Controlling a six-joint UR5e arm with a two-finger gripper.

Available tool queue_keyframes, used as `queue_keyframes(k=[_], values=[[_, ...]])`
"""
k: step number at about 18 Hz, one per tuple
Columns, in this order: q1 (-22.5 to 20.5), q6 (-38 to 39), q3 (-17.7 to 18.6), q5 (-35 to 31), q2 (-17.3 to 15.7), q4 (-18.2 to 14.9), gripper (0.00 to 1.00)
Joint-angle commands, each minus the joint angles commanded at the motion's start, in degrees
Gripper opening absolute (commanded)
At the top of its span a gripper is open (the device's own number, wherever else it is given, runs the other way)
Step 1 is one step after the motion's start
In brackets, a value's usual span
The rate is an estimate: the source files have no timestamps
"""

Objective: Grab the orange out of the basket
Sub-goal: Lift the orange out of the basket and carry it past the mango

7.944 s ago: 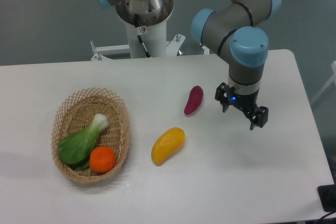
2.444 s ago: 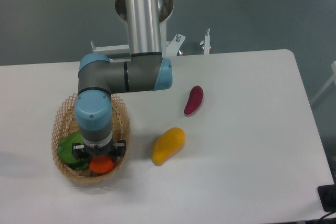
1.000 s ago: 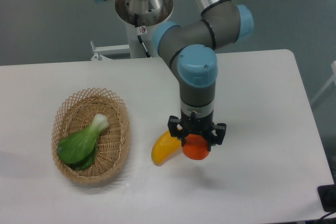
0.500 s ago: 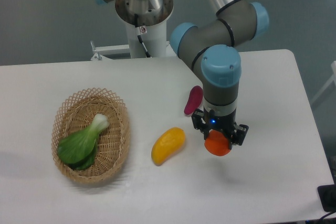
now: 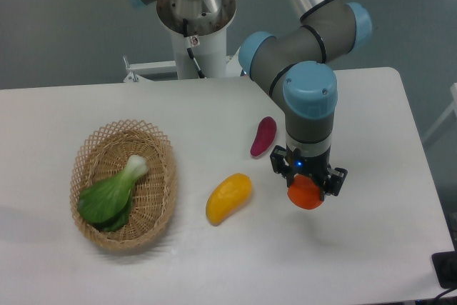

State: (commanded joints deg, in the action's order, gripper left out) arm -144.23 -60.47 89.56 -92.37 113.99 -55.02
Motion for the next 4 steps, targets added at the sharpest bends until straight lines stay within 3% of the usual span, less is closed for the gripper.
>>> queue_keyframes(k=[4], values=[[0.0,0.1,0.2,-0.1,0.0,0.2,0.67]])
